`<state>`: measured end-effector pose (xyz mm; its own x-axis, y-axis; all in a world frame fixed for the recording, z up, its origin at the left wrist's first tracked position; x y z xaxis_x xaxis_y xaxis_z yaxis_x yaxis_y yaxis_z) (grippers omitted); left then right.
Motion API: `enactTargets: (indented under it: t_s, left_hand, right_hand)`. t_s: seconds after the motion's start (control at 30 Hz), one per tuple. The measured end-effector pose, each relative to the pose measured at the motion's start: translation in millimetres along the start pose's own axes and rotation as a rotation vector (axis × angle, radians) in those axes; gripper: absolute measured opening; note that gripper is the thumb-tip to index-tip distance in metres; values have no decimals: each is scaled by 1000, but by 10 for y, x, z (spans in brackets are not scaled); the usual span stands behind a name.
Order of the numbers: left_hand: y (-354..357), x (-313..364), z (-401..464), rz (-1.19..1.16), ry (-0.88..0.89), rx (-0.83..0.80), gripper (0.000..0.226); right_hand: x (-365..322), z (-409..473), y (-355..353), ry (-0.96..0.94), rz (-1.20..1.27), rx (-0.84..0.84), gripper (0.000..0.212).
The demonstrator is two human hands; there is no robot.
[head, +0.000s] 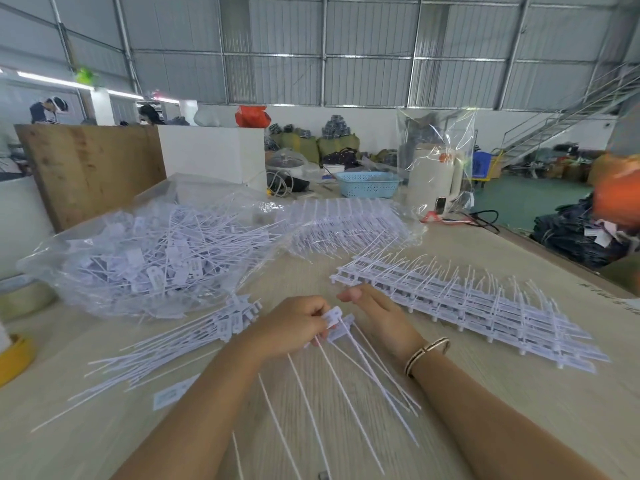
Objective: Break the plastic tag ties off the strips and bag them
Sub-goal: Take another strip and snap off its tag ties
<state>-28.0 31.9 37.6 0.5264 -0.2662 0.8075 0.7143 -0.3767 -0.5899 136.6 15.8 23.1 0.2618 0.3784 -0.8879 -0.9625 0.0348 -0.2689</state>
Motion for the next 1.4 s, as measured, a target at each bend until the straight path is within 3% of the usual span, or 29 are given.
enactTargets:
  t_s: [0.13, 0.3, 0.4, 0.63, 0.8, 0.93, 1.17, 1.3, 1.4]
  left_hand:
    - [34, 135, 36, -41, 18, -19, 16]
    - [-102, 84, 38, 26, 4, 67, 3]
    - [-86, -14, 19, 83, -12, 72, 26]
    - [-23, -73, 12, 142, 71, 233, 35]
    - [57, -66, 3, 84, 41, 193, 34]
    - [22, -61, -8, -59, 33, 160, 30]
    - [2, 20, -42, -448, 53, 158, 33]
    - [33, 76, -19, -561, 78, 151, 38]
    - [60, 65, -12, -607, 73, 147, 36]
  right_hand:
    - [13, -7, 3, -39, -49, -23, 22]
    - [37, 15, -54, -21, -33, 95, 33]
    - [42, 18, -106, 3, -40, 164, 37]
    - [22, 8, -4, 7, 74, -57, 11]
    - [7, 3, -7, -8, 31, -101, 10]
    - [-20, -12, 24, -41, 64, -77, 11]
    - [-150, 6, 139, -123, 379, 86, 11]
    - [-203, 19, 136, -193, 414, 98, 9]
    - [-164, 31, 176, -139, 454, 61, 6]
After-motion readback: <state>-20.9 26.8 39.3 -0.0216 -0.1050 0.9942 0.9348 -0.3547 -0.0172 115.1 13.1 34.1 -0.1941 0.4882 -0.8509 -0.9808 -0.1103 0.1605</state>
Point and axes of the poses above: each hand's wrist, its own z-axis towards the middle knuckle, its own y-axis out of the palm, x = y × z, the point moved 2 cm from there along z, towards the middle knuckle, and after that the axes turned 5 degrees about -y, right-handed, at the moved point
